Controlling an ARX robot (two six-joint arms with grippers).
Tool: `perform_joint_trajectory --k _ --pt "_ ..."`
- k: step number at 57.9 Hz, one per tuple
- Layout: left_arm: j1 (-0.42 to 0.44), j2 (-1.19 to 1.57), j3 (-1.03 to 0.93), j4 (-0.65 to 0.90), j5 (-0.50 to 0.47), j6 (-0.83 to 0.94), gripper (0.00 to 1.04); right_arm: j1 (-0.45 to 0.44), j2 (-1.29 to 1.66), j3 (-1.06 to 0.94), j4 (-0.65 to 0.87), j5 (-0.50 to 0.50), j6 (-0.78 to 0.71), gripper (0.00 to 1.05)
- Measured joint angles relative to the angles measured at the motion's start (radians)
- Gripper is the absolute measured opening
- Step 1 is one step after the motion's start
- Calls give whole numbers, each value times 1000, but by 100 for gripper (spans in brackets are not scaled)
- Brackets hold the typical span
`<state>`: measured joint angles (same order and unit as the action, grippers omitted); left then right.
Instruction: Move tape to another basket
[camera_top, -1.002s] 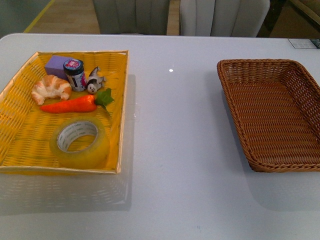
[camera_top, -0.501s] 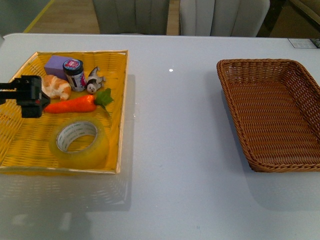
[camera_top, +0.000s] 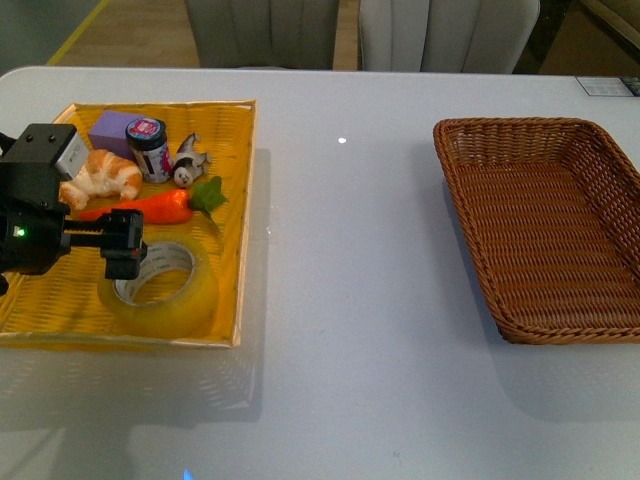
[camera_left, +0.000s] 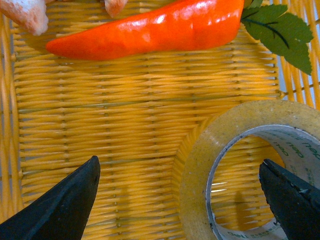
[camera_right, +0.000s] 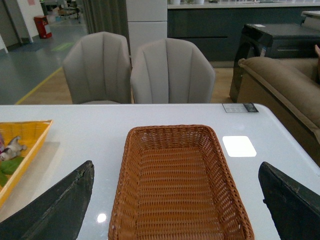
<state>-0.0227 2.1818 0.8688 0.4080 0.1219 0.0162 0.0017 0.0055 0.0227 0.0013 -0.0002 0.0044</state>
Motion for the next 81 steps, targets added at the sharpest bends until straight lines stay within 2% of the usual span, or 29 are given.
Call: perform_joint_trajectory --k 23,44,51,69,81 --pt "-26 71 19 0 -18 -6 96 0 0 0 0 0 0 96" --pt "-43 85 27 -2 -43 -22 40 0 0 0 0 0 0 96" --pt "-44 76 26 -3 -48 -42 18 0 0 0 0 0 0 96" --pt "-32 -61 -7 -20 -63 -49 15 0 0 0 0 0 0 96" --pt "-36 -260 2 -105 -43 -108 15 0 0 0 0 0 0 96"
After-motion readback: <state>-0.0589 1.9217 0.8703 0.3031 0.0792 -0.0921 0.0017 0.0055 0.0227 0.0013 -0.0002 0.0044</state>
